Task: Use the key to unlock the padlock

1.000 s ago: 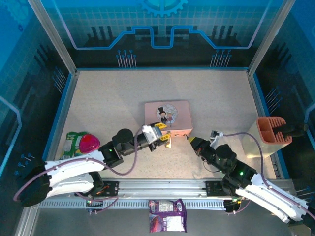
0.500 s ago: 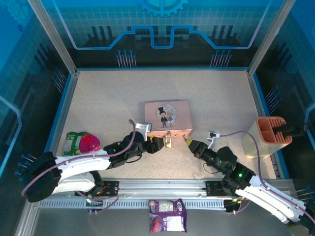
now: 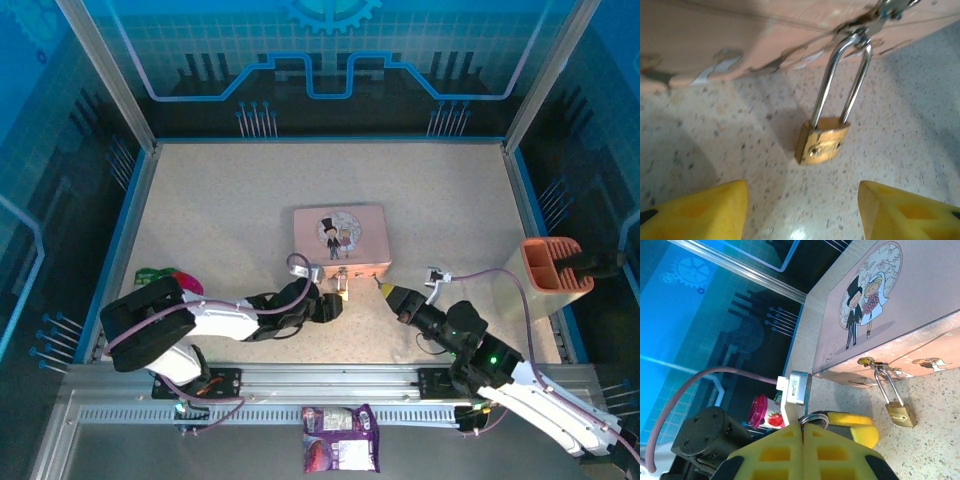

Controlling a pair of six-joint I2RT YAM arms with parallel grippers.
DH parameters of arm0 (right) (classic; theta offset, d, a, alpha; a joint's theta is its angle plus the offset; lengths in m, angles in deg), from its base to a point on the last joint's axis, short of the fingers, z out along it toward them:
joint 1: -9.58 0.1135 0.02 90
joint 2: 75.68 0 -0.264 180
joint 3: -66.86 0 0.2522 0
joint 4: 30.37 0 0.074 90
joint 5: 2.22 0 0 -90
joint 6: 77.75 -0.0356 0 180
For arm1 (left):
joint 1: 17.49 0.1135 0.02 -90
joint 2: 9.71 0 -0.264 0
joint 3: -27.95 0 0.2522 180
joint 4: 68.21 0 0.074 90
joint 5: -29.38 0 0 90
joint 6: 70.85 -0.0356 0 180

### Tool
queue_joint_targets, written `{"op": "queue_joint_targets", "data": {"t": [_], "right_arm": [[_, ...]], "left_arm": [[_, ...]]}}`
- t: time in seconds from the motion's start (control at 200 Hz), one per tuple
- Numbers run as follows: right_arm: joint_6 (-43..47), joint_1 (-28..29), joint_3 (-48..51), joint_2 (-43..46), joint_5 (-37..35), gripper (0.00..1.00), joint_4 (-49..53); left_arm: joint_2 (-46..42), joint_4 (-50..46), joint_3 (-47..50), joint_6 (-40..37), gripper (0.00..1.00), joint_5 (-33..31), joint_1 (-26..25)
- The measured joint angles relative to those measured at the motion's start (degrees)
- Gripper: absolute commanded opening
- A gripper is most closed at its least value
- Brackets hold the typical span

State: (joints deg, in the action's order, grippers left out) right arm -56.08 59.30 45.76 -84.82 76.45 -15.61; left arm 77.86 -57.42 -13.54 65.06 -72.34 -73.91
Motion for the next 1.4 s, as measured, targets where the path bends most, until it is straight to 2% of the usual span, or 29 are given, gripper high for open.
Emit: {"op": "queue_joint_targets", "data": {"t": [0.42,0.665,0.911,1.096,1.401], "right_arm": [[-0.5,0.2,0.9,-0.2,0.0,0.0,0.1],[-0.8,0.3,0.9,-1.8,-0.1,0.0,0.1],[-3.2,0.3,0.9,-8.2,-0.2,0.0,-0.3],[-7.2,0.5,2.4,-15.4,-0.2,0.0,-3.6],[-11.4,1.0,4.6,-21.0,0.0,0.0,-10.3]], "left_arm": [[10.3,3.8,-7.9,-5.4,0.53,-2.2,0.0],[12.4,4.0,-9.3,-5.4,0.39,-2.4,0.0],[12.5,4.3,-9.3,-5.6,0.18,-2.4,0.2],[12.5,7.1,-8.6,-6.0,0.06,2.6,1.8],[12.5,16.1,-5.1,-1.0,0.02,11.7,5.4]]}}
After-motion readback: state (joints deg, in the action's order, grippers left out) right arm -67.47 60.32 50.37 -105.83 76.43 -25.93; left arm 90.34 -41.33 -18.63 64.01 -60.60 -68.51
